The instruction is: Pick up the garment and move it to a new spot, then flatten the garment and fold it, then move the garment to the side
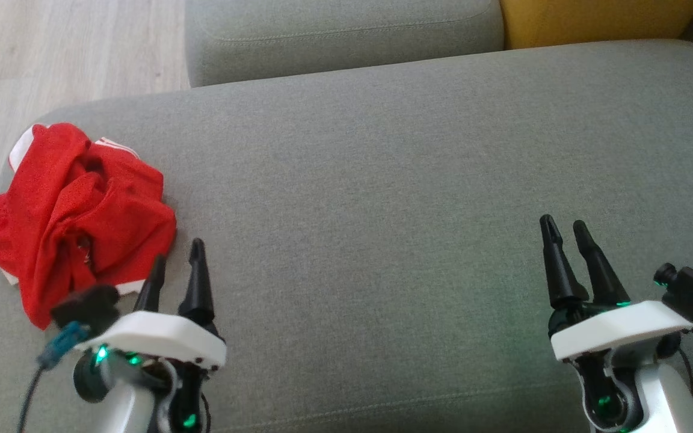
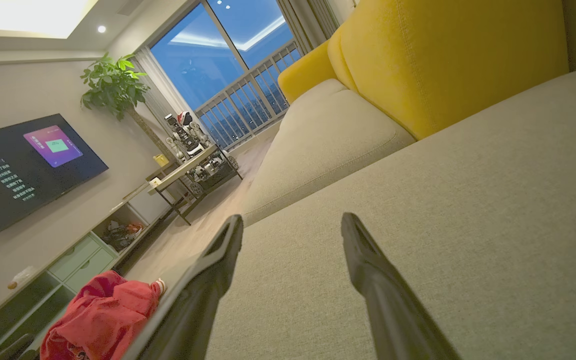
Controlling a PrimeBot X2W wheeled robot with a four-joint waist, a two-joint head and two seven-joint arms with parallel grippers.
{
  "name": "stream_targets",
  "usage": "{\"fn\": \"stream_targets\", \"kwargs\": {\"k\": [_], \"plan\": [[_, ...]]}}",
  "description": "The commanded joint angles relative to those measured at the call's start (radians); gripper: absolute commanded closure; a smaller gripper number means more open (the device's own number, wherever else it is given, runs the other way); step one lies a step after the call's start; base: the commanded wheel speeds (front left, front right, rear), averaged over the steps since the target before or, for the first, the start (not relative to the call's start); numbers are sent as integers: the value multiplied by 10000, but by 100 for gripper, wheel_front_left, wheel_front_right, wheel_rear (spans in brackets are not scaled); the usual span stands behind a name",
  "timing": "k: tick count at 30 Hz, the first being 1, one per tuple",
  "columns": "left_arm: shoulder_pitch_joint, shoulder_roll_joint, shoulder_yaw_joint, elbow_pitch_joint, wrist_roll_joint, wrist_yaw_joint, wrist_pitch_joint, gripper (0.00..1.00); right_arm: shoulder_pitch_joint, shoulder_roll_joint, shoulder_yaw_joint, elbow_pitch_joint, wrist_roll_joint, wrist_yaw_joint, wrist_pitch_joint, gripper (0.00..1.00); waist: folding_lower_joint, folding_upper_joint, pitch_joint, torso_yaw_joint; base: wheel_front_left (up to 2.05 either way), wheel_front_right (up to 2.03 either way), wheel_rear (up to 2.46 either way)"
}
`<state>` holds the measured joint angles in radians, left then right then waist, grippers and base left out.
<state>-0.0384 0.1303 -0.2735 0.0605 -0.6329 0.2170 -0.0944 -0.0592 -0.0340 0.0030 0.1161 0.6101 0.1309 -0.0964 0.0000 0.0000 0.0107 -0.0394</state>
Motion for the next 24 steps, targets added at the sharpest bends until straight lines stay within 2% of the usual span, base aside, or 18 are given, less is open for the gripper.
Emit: {"fn": "stream_targets", "kwargs": {"k": [1,13,15,24], "plan": [[-628,192,179,-361,229,36,-109,0,-490,-98,159,-375,-221,-1,-101,0,0,0,1,0,0,0,0],[-1221,897,-1377,-137,1824,1739,-495,0,-599,-114,357,-274,-2010,-1,-484,0,0,0,100,-101,0,0,0],[-1242,926,-1466,-169,1891,1867,-524,0,-603,-115,376,-277,-2108,-1,-513,0,0,0,101,-112,0,0,0],[-1404,1353,-2266,-863,2860,3028,-792,0,-694,-126,488,-521,-2608,-1,-779,0,0,0,130,-180,0,0,0]]}}
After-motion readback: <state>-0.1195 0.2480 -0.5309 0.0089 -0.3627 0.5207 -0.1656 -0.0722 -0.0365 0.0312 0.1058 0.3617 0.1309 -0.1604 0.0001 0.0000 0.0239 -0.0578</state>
